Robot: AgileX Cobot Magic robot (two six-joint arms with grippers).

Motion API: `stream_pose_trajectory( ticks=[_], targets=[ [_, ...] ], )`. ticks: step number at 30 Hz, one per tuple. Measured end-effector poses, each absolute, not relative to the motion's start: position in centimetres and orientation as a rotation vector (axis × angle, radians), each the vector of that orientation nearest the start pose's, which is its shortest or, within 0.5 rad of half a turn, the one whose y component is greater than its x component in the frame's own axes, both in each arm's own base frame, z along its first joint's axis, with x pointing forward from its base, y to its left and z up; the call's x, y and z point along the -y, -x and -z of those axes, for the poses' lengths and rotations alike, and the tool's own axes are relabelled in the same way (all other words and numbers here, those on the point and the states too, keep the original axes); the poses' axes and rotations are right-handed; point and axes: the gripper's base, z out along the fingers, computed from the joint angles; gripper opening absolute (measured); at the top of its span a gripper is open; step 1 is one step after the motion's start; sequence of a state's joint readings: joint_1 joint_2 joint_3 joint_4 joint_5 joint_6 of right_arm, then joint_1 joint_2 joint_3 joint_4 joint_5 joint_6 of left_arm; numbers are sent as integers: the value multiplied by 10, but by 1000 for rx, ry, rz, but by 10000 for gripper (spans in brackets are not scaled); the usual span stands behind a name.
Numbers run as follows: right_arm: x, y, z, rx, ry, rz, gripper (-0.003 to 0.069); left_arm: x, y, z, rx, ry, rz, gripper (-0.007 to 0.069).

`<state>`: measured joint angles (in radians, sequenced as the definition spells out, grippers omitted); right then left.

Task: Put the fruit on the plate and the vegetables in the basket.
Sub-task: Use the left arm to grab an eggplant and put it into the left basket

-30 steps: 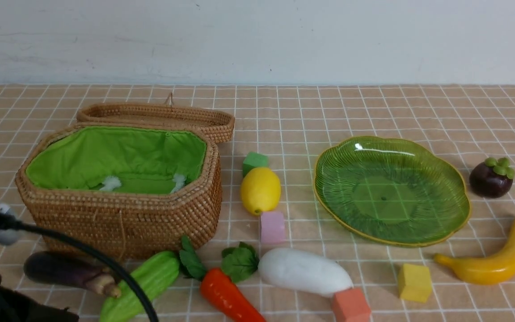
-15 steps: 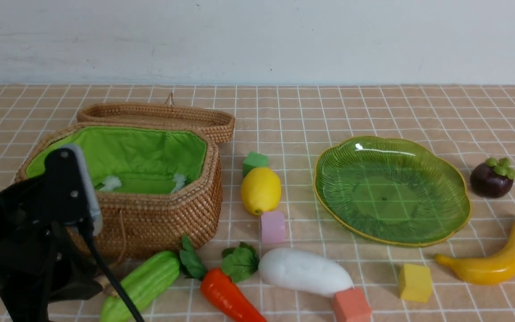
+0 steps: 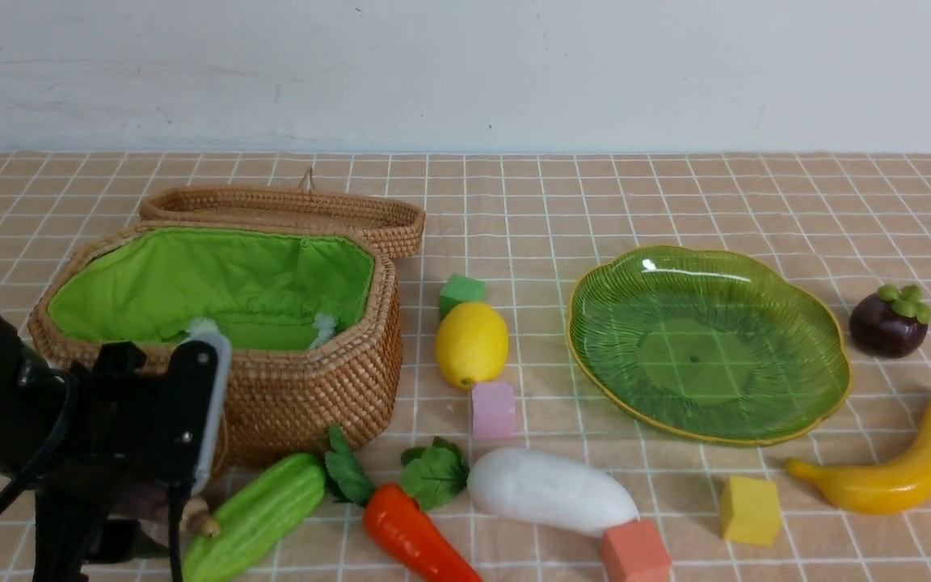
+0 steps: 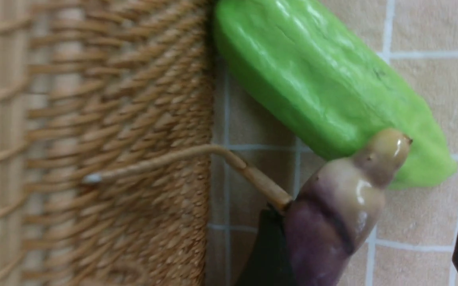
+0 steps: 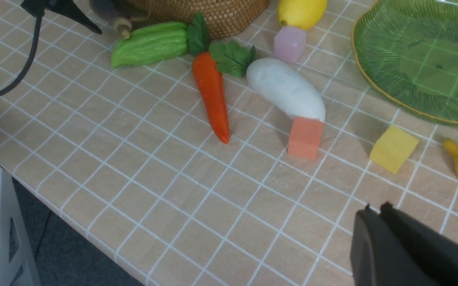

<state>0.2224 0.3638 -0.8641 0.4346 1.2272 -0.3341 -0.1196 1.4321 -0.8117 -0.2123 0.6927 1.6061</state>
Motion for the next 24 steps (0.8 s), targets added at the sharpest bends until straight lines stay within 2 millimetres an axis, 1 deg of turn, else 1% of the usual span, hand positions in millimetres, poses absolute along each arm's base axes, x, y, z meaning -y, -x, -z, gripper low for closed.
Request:
stream_pose_trajectory(
  ticks=[3,5,9,12,13,15,16,17,18,19,20,24],
  targets=[
    [-39,-7,-369,-2054,654,-469,36,41,-259,-208,2396,2509,232,560],
    [-39,-7,-370,-2052,653,-473,36,39,-265,-200,2351,2522,277,561],
    [-39,-7,-370,-2050,652,-472,36,39,-273,-192,2333,2534,326,561],
    [-39,-7,-370,-2047,651,-471,36,38,-278,-185,2311,2542,347,542],
    [-39,-7,-370,-2046,650,-471,36,38,-279,-182,2298,2541,345,528],
    [-39,-7,-370,-2041,648,-471,36,37,-281,-176,2255,2547,345,472],
    [-39,-7,-370,-2041,648,-472,36,37,-281,-176,2255,2548,346,472],
    [-39,-8,-371,-2036,645,-471,36,36,-281,-174,2233,2552,353,408],
    [-39,-8,-371,-2032,642,-471,36,36,-282,-173,2226,2554,358,363],
    [-39,-8,-371,-2031,642,-471,36,36,-282,-173,2224,2554,357,353],
    [-39,-8,-372,-2027,639,-470,36,36,-282,-173,2222,2555,359,316],
    [-39,-9,-372,-2019,634,-471,36,36,-282,-173,2213,2557,363,309]
  ],
)
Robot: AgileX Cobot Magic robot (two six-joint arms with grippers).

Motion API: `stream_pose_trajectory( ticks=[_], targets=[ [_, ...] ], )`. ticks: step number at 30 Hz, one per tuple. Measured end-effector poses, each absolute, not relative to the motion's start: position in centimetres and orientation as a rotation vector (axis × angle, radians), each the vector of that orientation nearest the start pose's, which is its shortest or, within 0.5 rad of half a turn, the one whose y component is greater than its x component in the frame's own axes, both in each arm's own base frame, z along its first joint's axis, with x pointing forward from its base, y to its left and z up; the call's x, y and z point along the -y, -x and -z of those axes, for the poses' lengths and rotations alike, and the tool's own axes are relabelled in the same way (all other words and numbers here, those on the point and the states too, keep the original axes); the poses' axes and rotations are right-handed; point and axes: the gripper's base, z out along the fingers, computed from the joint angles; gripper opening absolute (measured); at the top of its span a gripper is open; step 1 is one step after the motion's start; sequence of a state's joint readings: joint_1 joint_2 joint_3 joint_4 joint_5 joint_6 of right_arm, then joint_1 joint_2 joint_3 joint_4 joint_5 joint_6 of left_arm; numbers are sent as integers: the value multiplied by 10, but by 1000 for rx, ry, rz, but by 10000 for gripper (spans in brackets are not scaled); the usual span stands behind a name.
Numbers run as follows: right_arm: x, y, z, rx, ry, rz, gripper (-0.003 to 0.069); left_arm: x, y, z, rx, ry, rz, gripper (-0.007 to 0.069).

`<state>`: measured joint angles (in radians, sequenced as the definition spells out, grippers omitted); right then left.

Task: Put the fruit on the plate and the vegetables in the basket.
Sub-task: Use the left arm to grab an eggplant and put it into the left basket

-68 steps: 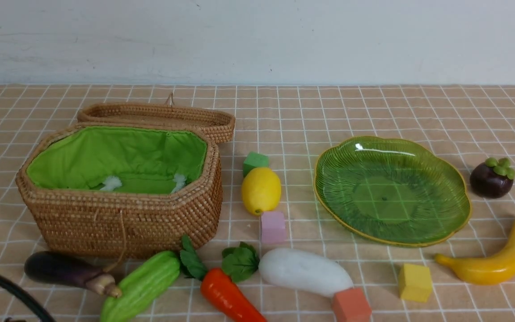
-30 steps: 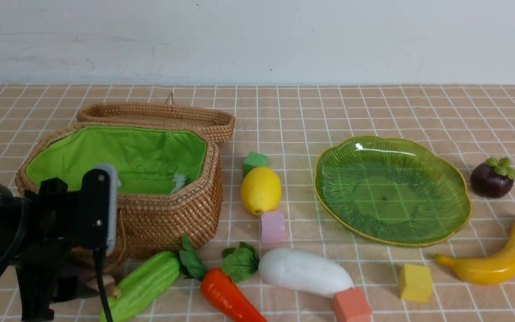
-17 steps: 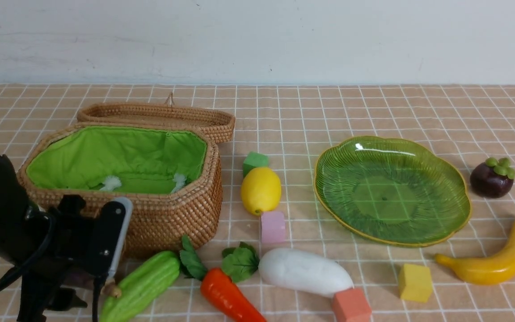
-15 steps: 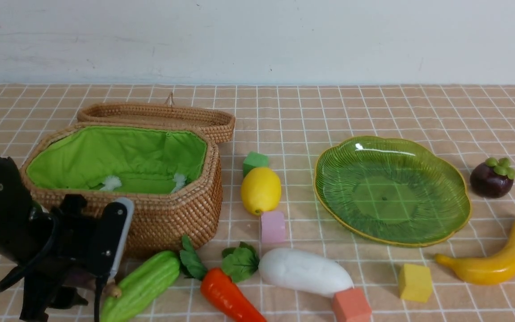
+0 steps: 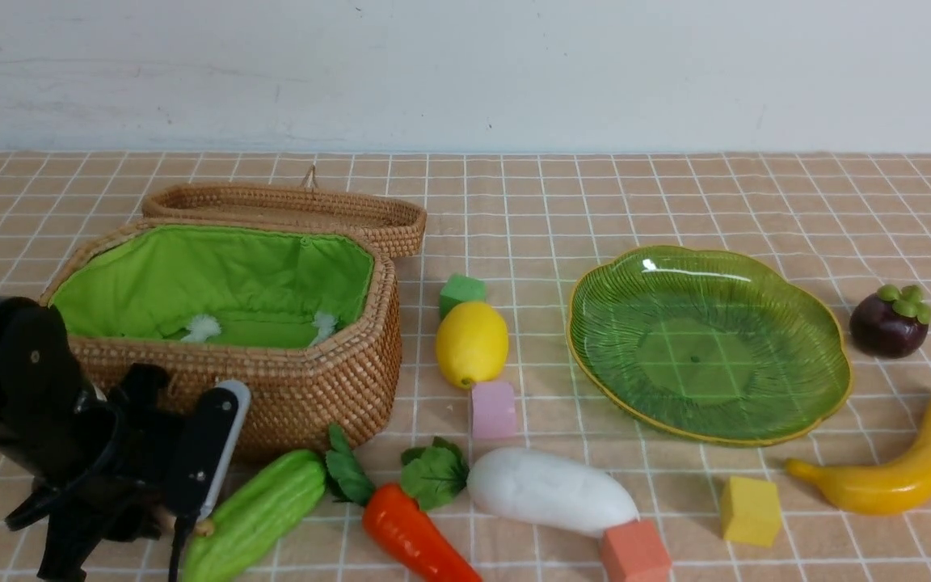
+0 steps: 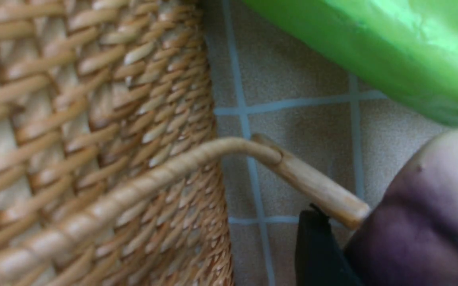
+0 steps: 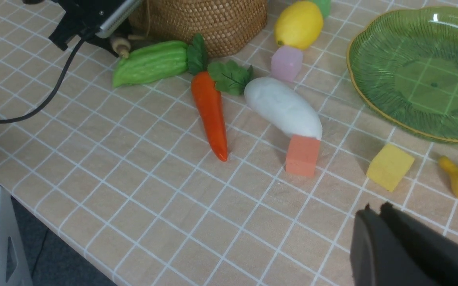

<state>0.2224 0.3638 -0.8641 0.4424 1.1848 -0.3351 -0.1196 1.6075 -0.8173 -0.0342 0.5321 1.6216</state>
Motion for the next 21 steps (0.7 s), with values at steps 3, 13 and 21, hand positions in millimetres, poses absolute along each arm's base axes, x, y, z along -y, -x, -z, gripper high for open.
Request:
stream_pose_trajectory(
  ticks=[3,13,21],
  targets=[
    [-39,-9,-373,-2009,628,-470,36,35,-278,-177,2207,2548,338,309],
    [-40,-13,-380,-1937,587,-484,36,36,-239,-244,2605,2370,338,309],
    [-39,-20,-396,-1765,481,-488,36,45,-231,-333,3084,2447,564,309]
  ],
)
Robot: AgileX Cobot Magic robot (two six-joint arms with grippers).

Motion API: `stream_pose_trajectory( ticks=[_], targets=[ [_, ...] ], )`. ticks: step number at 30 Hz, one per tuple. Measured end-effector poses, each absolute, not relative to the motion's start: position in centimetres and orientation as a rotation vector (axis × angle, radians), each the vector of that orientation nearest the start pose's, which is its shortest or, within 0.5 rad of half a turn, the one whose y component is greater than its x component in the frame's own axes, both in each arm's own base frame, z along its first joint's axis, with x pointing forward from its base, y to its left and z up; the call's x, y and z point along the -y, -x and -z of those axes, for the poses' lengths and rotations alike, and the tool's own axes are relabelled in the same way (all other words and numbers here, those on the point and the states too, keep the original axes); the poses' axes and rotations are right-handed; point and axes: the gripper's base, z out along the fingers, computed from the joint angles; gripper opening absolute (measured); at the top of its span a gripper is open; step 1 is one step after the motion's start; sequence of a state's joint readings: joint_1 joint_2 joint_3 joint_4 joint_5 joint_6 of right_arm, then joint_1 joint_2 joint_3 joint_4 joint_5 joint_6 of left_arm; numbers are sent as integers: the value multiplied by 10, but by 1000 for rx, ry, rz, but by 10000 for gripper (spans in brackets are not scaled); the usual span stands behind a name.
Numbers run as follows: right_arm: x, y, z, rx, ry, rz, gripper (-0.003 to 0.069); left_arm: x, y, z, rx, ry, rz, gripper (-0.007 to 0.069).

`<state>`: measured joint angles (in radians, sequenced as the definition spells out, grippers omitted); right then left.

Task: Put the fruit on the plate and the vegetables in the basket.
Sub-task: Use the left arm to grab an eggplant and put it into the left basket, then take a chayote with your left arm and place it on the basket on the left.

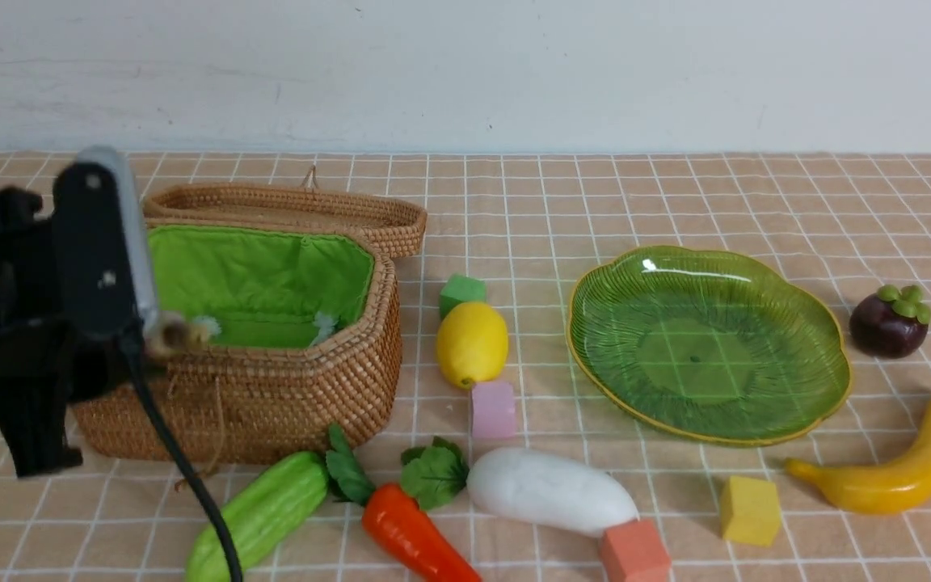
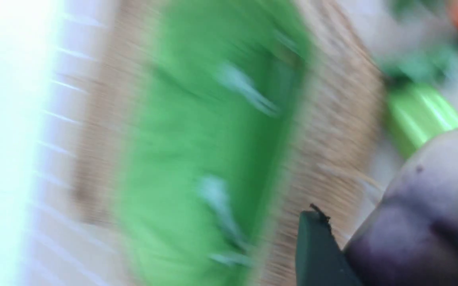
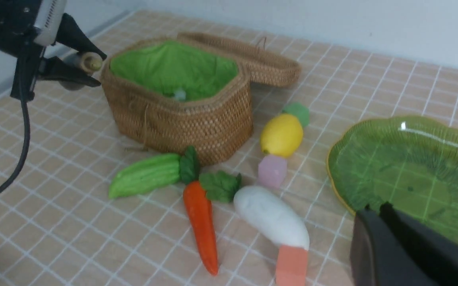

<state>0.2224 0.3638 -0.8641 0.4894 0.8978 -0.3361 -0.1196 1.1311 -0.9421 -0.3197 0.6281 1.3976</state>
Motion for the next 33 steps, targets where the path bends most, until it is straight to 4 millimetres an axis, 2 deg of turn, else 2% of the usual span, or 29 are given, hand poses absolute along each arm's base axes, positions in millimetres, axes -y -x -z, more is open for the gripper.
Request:
stream_pose_trajectory(
  ticks=[3,4,6,8,11,14,16,19,21,22,23,26,27,29,31,33],
  targets=[
    [-38,-22,-402,-1707,442,-496,36,47,-246,-352,-1736,-1347,-353,309],
    [-38,-22,-402,-1700,438,-496,36,47,-247,-351,-1740,-1348,-350,309],
    [-39,-22,-405,-1676,421,-516,40,49,-268,-356,-1724,-1306,-362,309],
    [-39,-22,-406,-1669,416,-534,40,51,-290,-351,-1735,-1283,-366,309],
    [-41,-21,-406,-1673,418,-559,43,52,-323,-331,-1775,-1222,-374,309],
    [-41,-21,-405,-1686,426,-565,46,52,-337,-316,-1799,-1200,-378,328],
    [-42,-20,-403,-1703,438,-569,46,52,-346,-307,-1810,-1190,-387,432],
    [-42,-19,-402,-1717,447,-573,48,52,-346,-307,-1826,-1159,-362,602],
    [-42,-19,-402,-1716,446,-575,50,54,-339,-313,-1871,-1094,-278,652],
    [-42,-19,-402,-1716,446,-575,50,54,-338,-313,-1873,-1097,-274,652],
    [-42,-19,-402,-1716,446,-575,52,56,-330,-320,-1931,-1007,-161,657],
    [-42,-19,-401,-1718,447,-576,54,60,-310,-333,-2036,-832,53,615],
    [-42,-19,-401,-1720,448,-576,53,62,-298,-339,-2112,-726,179,558],
    [-43,-19,-401,-1722,450,-577,53,64,-285,-345,-2188,-632,283,477],
    [-43,-19,-400,-1728,454,-578,53,62,-262,-347,-2347,-559,366,264],
    [-43,-19,-400,-1731,457,-576,55,61,-250,-341,-2432,-592,355,143]
  ],
)
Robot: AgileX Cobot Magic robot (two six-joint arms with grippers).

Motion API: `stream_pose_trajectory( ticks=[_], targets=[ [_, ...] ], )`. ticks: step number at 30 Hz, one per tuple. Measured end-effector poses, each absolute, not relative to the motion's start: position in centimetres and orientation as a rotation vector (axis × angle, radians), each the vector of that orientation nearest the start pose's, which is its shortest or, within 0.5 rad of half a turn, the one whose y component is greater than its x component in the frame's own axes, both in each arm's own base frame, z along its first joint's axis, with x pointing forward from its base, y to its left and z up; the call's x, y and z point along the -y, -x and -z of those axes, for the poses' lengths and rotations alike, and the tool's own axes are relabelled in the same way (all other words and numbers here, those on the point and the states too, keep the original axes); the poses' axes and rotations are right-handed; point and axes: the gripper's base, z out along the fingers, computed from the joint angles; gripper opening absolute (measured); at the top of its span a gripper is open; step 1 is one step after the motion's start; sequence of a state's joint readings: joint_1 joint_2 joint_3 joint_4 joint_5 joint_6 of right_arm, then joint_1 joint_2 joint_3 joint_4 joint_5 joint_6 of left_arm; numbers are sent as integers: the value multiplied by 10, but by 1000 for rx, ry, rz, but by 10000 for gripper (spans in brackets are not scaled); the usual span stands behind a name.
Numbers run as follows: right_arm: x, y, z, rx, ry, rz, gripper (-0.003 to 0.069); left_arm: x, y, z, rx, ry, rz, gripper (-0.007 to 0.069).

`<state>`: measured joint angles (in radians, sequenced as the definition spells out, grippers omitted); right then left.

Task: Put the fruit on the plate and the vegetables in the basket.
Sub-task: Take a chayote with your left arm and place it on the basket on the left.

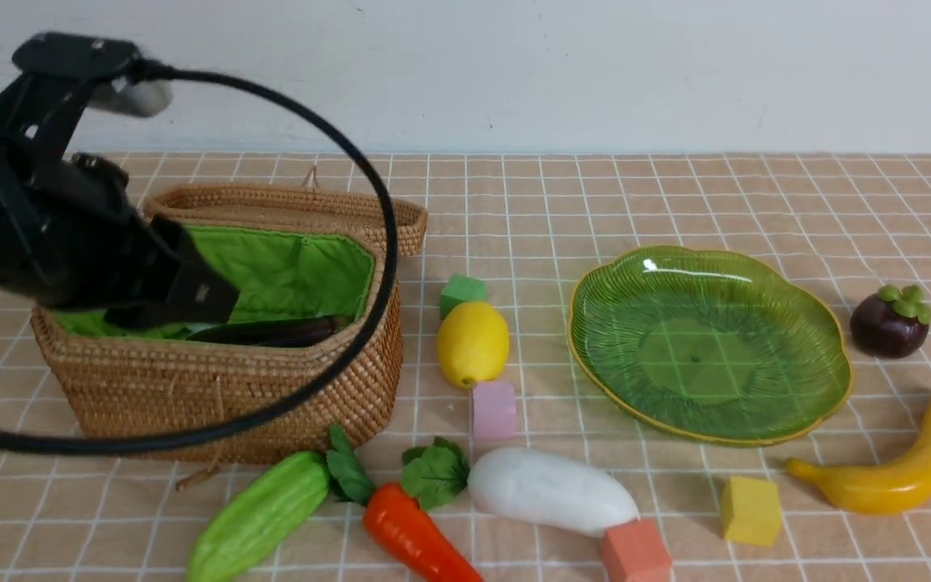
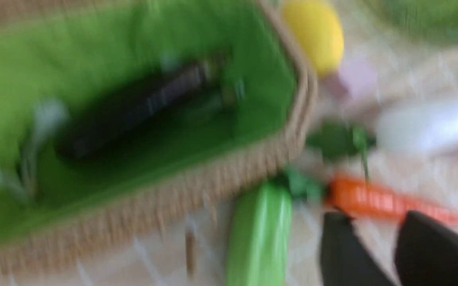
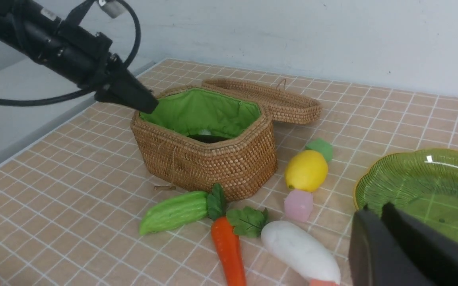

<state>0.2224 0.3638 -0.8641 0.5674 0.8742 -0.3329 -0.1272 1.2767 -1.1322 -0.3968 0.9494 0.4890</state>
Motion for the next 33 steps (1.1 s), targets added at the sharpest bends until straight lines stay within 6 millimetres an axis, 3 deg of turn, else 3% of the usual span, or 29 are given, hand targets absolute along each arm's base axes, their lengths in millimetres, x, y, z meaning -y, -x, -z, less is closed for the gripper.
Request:
stream_pose_trajectory(
  ticks=[3,6,9,13,14,16,21,22,24,27,33],
  targets=[
    [-42,-19,-400,-1733,458,-569,57,65,-234,-319,-2547,-700,290,5],
    [-42,-19,-400,-1735,458,-563,59,83,-221,-295,-2601,-845,257,-9],
    [-42,-20,-399,-1738,459,-558,62,103,-209,-265,-2653,-981,217,88],
    [-42,-21,-399,-1742,459,-558,67,108,-216,-245,-2670,-968,147,248],
    [-42,-21,-399,-1743,459,-559,67,109,-224,-238,-2667,-921,109,347],
    [-42,-21,-399,-1747,462,-559,67,111,-236,-229,-2645,-856,64,455],
    [-43,-19,-396,-1774,480,-564,67,115,-256,-206,-2647,-777,6,573],
    [-43,-19,-395,-1784,487,-566,67,115,-262,-193,-2667,-775,-25,571],
    [-43,-19,-395,-1788,490,-567,67,116,-265,-186,-2680,-780,-41,559],
    [-44,-19,-395,-1792,492,-568,69,116,-270,-163,-2747,-781,-86,449],
    [-44,-19,-395,-1791,491,-576,72,115,-269,-163,-2769,-770,-101,436]
  ],
)
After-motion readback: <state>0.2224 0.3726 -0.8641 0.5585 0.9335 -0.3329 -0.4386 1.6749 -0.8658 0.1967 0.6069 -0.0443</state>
